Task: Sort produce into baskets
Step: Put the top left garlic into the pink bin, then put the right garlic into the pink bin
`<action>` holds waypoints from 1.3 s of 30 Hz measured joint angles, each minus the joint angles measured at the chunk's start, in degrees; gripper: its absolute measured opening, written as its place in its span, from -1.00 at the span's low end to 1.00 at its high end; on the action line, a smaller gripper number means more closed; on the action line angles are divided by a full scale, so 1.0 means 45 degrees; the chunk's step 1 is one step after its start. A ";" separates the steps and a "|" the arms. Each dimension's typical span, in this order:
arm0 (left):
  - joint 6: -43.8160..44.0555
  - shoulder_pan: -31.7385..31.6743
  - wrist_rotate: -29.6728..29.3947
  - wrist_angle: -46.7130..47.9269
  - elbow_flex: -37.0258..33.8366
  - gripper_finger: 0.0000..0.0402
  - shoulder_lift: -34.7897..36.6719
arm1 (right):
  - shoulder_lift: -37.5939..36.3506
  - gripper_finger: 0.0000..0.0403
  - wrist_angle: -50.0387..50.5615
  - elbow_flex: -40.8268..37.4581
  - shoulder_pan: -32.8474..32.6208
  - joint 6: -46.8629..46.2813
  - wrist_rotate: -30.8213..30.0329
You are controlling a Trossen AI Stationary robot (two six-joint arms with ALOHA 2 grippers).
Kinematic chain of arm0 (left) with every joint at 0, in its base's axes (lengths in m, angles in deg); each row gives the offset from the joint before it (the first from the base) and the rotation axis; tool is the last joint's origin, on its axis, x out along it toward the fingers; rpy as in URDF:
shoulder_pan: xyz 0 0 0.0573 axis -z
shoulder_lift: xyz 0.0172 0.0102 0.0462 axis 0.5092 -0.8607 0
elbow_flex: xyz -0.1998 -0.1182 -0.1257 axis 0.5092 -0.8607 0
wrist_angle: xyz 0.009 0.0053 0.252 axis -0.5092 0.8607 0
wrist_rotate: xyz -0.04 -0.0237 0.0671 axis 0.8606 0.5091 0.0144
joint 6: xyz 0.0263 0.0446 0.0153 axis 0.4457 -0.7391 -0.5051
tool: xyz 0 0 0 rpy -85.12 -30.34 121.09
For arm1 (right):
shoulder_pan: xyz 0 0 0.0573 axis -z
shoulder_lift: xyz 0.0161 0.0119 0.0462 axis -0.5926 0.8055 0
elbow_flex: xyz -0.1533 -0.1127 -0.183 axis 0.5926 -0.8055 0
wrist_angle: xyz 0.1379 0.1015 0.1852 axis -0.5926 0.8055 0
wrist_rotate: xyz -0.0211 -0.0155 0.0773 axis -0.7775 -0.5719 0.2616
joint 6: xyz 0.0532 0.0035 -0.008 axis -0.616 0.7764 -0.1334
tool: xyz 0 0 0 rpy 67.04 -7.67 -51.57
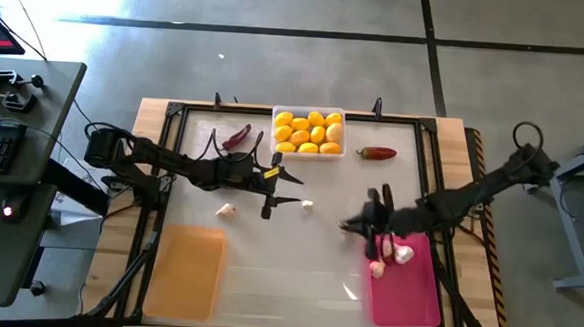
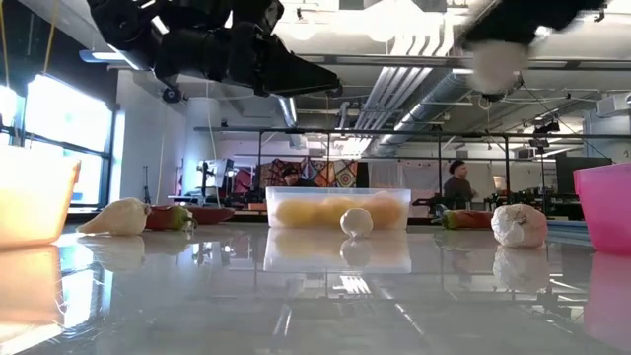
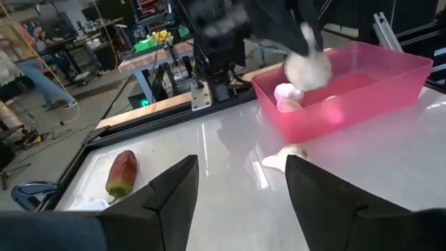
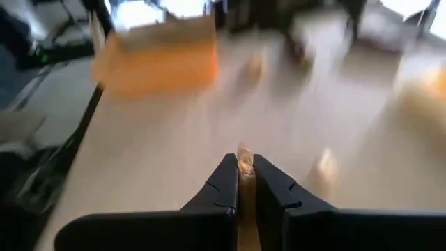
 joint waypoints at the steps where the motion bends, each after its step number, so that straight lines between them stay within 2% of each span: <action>1: -0.0003 -0.0003 0.0000 -0.0006 0.0000 0.00 0.0000 | -0.0124 -0.97 0.0776 0.0000 -0.0389 -0.1080 0.0042; 5: -0.0010 -0.0003 0.0000 -0.0024 -0.0004 0.00 0.0000 | -0.0293 -0.97 0.2960 0.0000 -0.2040 -0.5212 0.0711; 11: -0.0022 -0.0045 0.0000 -0.0130 0.0000 0.00 0.0000 | -0.0264 -0.97 0.4473 -0.0005 -0.4025 -1.0002 0.1214; 15: -0.0024 -0.0171 0.0000 -0.0137 -0.0002 0.00 0.0000 | -0.0137 -0.97 0.6494 -0.0005 -0.4675 -1.2782 0.0996; 18: -0.0024 -0.0219 -0.0005 -0.0135 -0.0001 0.00 0.0000 | 0.0215 -0.97 0.8034 -0.0005 -0.4827 -1.4356 0.1386; 22: -0.0024 -0.0256 -0.0005 -0.0130 0.0000 -0.01 0.0000 | 0.0856 -0.96 0.8751 -0.0005 -0.4833 -1.5281 0.2476; 27: -0.0024 -0.0251 -0.0005 -0.0032 0.0000 -0.01 0.0000 | 0.1605 -0.83 0.8371 -0.0005 -0.4829 -1.5335 0.3359; 35: -0.0194 -0.0284 0.0001 -0.0052 0.0000 -0.01 0.0000 | 0.1941 -0.43 0.8516 0.0019 -0.4551 -1.5320 0.3976; 39: 0.0028 -0.0620 0.0347 -0.0254 -0.0325 -0.17 -0.0115 | 0.1936 -0.19 1.0037 0.0709 -0.4383 -1.5076 0.3786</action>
